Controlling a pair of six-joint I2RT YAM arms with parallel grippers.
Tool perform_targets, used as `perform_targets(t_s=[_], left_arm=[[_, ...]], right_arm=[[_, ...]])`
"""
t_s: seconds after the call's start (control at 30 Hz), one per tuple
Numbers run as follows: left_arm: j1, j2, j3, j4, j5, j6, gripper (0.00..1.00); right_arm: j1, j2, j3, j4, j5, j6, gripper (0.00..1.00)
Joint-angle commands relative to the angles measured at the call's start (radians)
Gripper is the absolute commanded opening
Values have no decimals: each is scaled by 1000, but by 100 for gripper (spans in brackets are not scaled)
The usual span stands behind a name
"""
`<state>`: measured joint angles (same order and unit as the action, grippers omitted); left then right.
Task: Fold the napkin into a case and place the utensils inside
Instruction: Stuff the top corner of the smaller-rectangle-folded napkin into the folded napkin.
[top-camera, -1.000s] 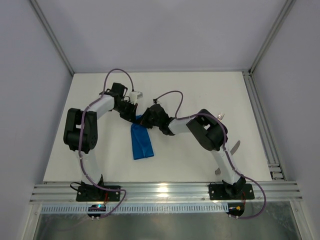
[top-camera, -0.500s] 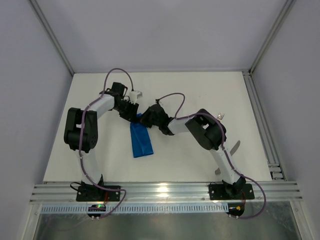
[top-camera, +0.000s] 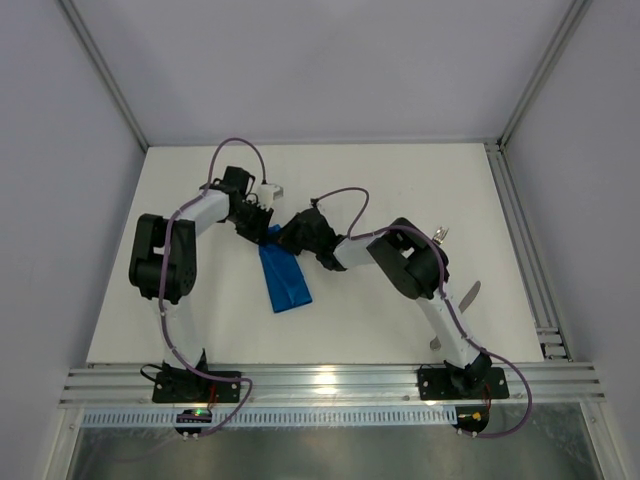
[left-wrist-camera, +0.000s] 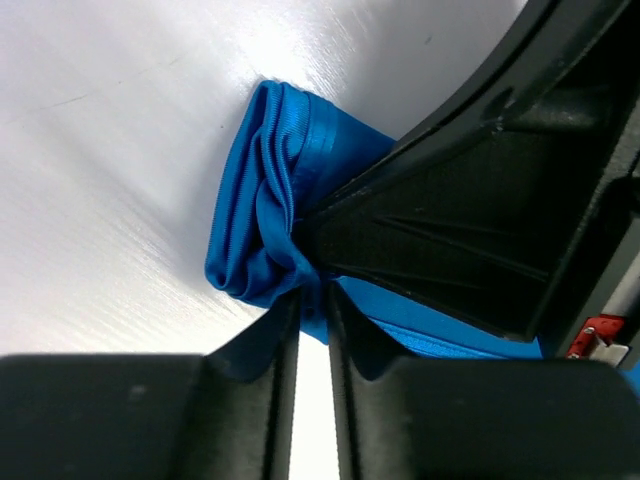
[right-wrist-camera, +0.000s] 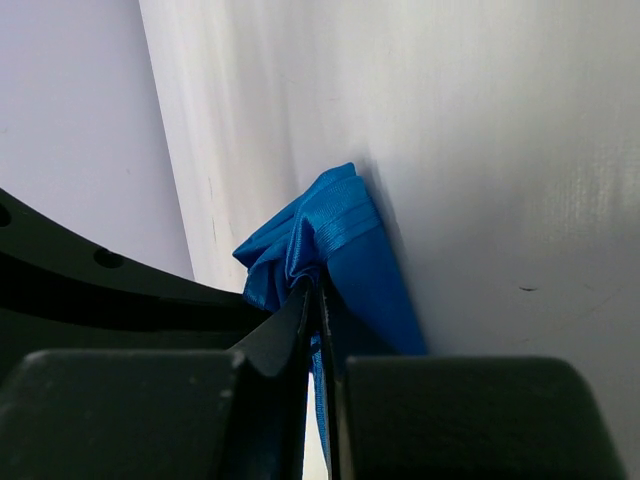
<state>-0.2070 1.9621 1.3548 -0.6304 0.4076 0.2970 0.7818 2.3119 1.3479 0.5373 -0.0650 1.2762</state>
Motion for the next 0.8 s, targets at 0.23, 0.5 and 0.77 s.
perform_targets(t_s=[0.23,0.5,0.77], left_arm=[[0,34,-23,74,-36,-9,6],[1,40,-26,100,-87,-4,5],[1,38,-34,110,-96,4,5]], right_arm=[[5,-69,7,-19,27,-133,22],[8,-245,-41,-146,27,-385,36],[-36,-378,-128,-333,-22,-580,43]])
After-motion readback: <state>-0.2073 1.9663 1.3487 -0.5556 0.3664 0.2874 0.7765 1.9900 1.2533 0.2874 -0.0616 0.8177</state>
